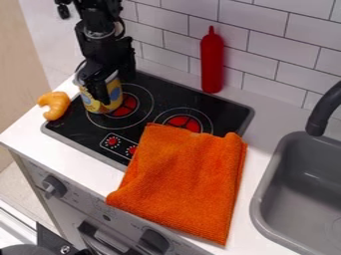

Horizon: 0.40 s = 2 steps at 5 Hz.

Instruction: Push the can to the left burner

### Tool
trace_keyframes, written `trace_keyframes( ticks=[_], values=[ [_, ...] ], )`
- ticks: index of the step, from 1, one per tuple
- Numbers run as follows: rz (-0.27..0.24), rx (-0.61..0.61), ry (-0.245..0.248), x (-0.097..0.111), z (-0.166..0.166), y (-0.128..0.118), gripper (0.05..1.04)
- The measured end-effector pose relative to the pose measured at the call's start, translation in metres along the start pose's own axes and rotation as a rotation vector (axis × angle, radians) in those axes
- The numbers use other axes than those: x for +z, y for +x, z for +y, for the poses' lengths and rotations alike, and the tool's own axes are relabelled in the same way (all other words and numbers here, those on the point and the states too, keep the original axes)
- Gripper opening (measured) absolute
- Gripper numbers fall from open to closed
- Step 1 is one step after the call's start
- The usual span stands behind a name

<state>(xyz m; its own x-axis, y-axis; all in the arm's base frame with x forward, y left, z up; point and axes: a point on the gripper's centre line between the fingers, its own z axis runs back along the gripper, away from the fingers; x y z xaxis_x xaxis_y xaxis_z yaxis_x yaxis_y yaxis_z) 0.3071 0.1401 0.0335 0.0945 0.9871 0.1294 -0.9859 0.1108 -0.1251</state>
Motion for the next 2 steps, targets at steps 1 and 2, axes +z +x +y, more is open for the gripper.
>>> trace_keyframes(
  ticks=[1,2],
  values=[
    [-0.032,-0.152,0.002,0.008,-0.005,-0.019,1.000],
    [-0.002,-0.307,0.044,0.011,-0.009,-0.042,1.000]
  ],
)
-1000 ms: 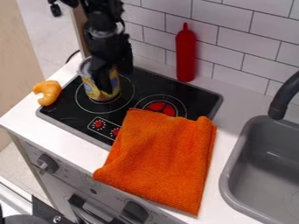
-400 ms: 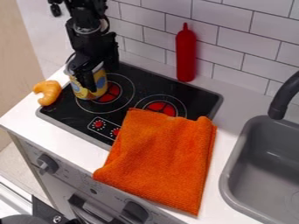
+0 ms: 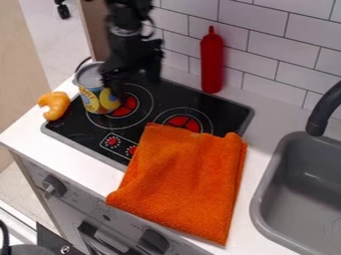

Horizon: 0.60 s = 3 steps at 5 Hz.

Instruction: Push the can to the left burner

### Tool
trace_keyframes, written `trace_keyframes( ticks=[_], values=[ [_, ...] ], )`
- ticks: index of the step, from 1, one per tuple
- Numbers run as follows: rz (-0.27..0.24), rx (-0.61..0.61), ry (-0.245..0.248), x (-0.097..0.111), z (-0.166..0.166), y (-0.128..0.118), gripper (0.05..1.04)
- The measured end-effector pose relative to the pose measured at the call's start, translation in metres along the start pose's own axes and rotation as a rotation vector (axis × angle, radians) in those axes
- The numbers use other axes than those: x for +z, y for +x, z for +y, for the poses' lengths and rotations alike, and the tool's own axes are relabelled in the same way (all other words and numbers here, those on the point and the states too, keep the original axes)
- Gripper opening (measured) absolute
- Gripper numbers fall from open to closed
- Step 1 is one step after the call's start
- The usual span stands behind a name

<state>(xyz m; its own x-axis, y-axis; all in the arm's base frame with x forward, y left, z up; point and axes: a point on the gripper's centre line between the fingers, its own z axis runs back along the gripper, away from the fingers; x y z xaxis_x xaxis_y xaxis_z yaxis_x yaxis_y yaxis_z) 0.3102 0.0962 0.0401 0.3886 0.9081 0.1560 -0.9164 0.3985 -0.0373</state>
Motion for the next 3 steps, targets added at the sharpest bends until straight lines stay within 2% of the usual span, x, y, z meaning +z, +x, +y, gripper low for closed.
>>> trace_keyframes(
  ticks=[1,2,3],
  values=[
    [0.061,-0.241,0.071,0.003,0.007,-0.015,1.000],
    [0.029,-0.492,0.074,0.016,0.014,-0.024,1.000],
    [-0.059,-0.749,0.107,0.013,0.022,-0.030,1.000]
  ],
)
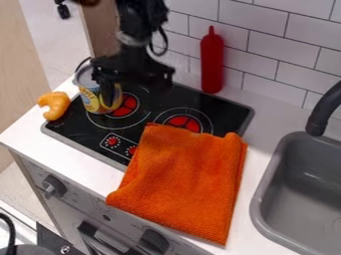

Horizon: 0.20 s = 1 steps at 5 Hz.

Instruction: Push the can to the left burner

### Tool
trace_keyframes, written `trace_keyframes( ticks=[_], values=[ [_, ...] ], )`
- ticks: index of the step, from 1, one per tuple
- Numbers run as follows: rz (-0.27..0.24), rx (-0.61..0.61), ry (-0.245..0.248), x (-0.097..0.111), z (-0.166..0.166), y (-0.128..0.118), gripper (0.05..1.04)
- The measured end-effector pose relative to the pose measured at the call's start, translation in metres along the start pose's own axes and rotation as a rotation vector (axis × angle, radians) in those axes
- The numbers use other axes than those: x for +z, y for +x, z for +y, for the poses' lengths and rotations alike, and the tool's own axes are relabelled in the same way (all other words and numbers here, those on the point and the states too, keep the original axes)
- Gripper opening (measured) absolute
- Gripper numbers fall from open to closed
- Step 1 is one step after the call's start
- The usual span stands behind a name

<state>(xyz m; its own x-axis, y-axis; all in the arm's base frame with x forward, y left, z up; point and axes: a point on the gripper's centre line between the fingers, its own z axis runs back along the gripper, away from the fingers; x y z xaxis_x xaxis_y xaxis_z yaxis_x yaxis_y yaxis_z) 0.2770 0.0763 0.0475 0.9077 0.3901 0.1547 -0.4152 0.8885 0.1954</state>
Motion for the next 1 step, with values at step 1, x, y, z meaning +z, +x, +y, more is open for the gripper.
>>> trace_keyframes(
  ticks=[1],
  values=[
    [-0.071,-0.160,-0.104,0.0044,0.0052,-0.0089,1.000]
  ],
)
